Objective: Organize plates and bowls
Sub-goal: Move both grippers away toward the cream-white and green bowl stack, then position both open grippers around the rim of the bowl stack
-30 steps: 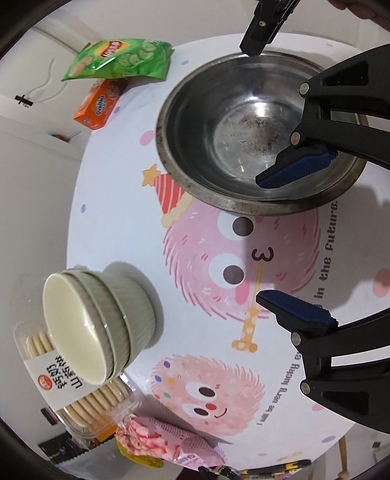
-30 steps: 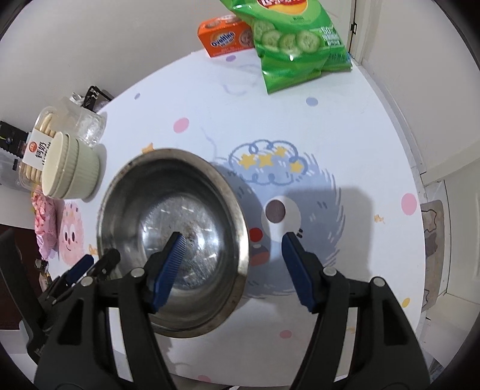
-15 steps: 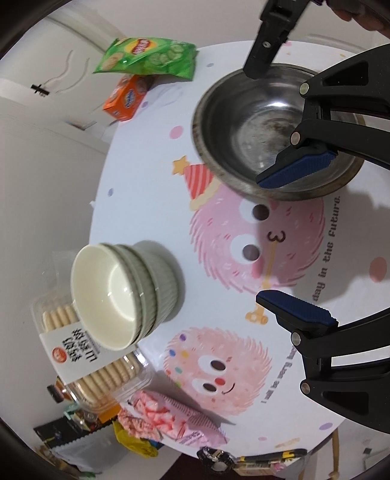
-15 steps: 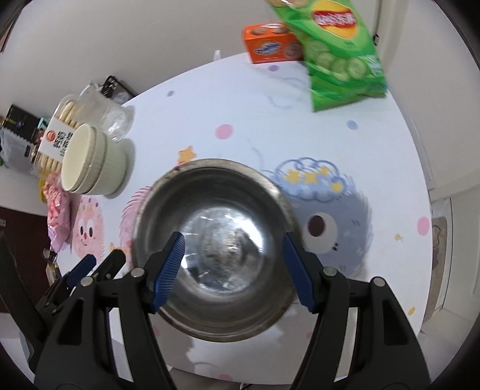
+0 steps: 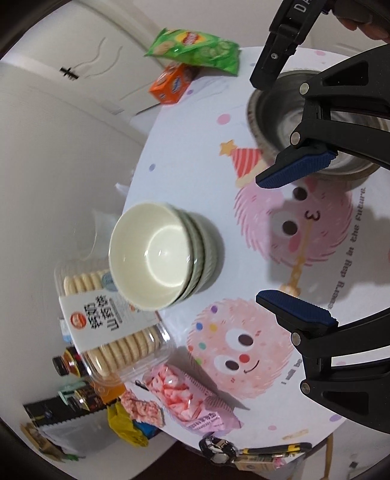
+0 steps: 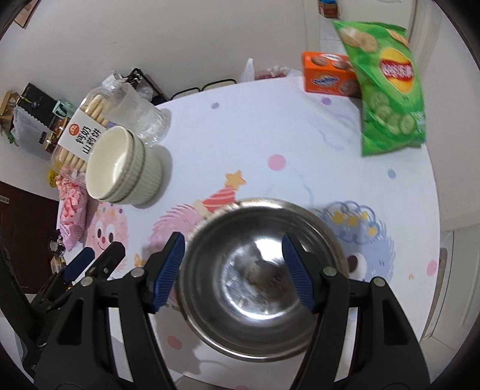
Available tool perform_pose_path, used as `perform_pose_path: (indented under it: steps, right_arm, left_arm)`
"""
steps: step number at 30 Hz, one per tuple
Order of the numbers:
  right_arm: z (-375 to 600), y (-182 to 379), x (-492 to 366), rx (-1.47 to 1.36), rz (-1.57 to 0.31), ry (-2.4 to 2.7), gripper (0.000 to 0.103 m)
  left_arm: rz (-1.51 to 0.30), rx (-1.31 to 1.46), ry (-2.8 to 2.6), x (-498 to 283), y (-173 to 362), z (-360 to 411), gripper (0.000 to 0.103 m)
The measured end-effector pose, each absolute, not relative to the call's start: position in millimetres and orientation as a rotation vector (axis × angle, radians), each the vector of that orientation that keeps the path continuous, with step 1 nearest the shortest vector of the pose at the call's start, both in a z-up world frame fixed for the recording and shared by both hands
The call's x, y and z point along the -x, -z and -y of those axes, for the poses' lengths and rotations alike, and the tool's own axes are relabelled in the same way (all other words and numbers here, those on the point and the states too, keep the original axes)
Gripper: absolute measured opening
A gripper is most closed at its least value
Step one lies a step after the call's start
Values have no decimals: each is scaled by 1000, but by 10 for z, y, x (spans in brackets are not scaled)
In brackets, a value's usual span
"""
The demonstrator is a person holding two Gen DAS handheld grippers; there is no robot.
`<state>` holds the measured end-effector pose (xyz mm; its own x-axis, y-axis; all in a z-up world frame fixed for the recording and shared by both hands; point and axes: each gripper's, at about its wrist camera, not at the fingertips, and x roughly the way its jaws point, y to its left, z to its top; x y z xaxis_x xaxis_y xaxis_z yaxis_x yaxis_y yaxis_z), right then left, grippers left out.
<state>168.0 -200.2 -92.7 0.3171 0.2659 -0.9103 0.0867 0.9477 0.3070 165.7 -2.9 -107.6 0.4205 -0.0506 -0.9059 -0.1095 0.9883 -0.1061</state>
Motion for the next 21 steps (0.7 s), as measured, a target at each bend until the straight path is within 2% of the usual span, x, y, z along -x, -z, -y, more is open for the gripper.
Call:
perform_pose_path:
  steps: [21]
  right_arm:
    - [1377,852,-2277,-299,-1266,-215,68]
  left_arm:
    - [-1139,205,-125,-2147,1075,-501,72]
